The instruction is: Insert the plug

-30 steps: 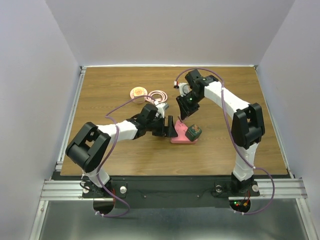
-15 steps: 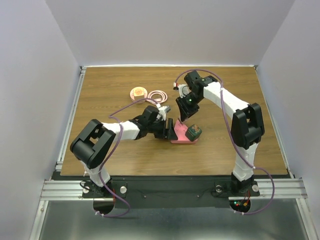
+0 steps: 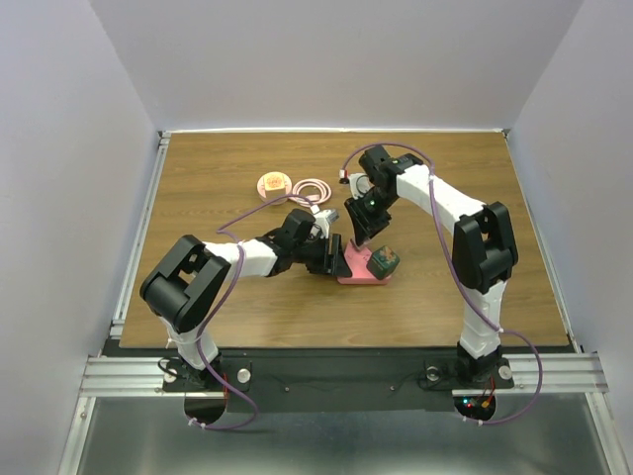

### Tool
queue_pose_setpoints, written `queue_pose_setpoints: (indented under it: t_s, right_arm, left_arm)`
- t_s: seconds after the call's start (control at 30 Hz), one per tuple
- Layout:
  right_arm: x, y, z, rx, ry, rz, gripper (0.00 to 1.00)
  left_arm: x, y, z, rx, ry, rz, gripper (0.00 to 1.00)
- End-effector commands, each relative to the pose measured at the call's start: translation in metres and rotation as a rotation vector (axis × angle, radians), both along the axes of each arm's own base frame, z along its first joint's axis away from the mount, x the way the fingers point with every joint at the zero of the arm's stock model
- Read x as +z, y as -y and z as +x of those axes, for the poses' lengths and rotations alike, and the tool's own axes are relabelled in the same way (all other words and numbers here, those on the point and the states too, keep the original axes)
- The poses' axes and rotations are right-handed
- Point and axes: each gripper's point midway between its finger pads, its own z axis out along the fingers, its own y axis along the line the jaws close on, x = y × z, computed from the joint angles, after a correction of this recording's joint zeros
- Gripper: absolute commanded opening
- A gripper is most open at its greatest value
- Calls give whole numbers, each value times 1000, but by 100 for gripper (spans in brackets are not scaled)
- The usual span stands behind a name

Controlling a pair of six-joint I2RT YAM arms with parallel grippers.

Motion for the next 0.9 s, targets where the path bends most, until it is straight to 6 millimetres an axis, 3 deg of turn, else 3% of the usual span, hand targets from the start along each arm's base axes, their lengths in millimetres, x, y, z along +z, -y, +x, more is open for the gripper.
queue_pose_setpoints:
  t_s: [0.0, 0.2, 0.57, 0.87]
  right_arm:
    - [3, 3, -9, -5, -10, -27, 0]
    - [3, 5, -7, -25, -12, -48, 0]
    - [35, 6, 5, -71, 65, -44, 0]
    - [18, 3, -10, -52, -22, -31, 0]
  left_arm:
    - [-2, 2, 4, -2, 15, 12, 59]
    - [-3, 1, 6, -10, 24, 29, 59]
    - [-3, 1, 7, -14, 26, 33, 59]
    - [-3, 1, 7, -16, 30, 35, 58]
